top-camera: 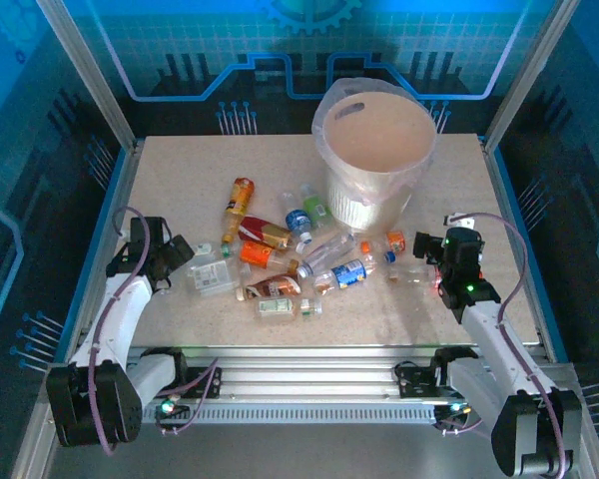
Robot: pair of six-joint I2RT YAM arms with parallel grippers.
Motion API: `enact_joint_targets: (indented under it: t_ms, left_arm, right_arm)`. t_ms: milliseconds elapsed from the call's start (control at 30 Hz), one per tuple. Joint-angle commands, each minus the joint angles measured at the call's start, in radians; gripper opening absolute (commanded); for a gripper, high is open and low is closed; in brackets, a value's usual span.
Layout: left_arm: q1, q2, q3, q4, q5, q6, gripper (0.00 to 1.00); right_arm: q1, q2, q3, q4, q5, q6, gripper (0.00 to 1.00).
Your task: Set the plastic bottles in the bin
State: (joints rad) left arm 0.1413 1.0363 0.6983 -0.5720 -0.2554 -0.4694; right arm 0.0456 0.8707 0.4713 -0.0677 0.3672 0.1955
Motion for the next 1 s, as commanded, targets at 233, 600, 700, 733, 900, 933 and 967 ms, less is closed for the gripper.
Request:
enact_joint_targets:
  t_ms: [233, 600, 700, 733, 900, 933, 967]
  left_arm:
    - [0.015, 0.004, -0.017, -0.041, 0.036, 0.007, 0.99]
    - [0.017, 0.017, -0.015, -0.045, 0.068, 0.018, 0.99]
    - [0.021, 0.036, -0.014, -0.036, 0.072, 0.018, 0.99]
    - [0.024, 0.045, -0.012, -0.038, 0.070, 0.017, 0.99]
    - [0.048, 0.073, -0.012, -0.041, 0.056, 0.011, 0.99]
    - [0.055, 0.077, -0.015, -0.041, 0.058, 0.008, 0.99]
    - [0.063, 0.084, -0.015, -0.043, 0.060, 0.007, 0.99]
  right_arm:
    - [0.013, -0.007, 0.021, -0.004, 0.017, 0.013, 1.00]
    - [0.016, -0.035, 0.019, -0.017, 0.021, 0.019, 1.00]
    - [0.016, -0.035, 0.021, -0.017, 0.020, 0.019, 1.00]
    - [0.017, -0.035, 0.021, -0.017, 0.021, 0.019, 1.00]
    - [0.018, -0.035, 0.015, -0.012, 0.025, 0.016, 1.00]
    - [0.018, -0.035, 0.012, -0.010, 0.027, 0.016, 1.00]
    - [0.019, -0.033, 0.009, -0.008, 0.028, 0.015, 1.00]
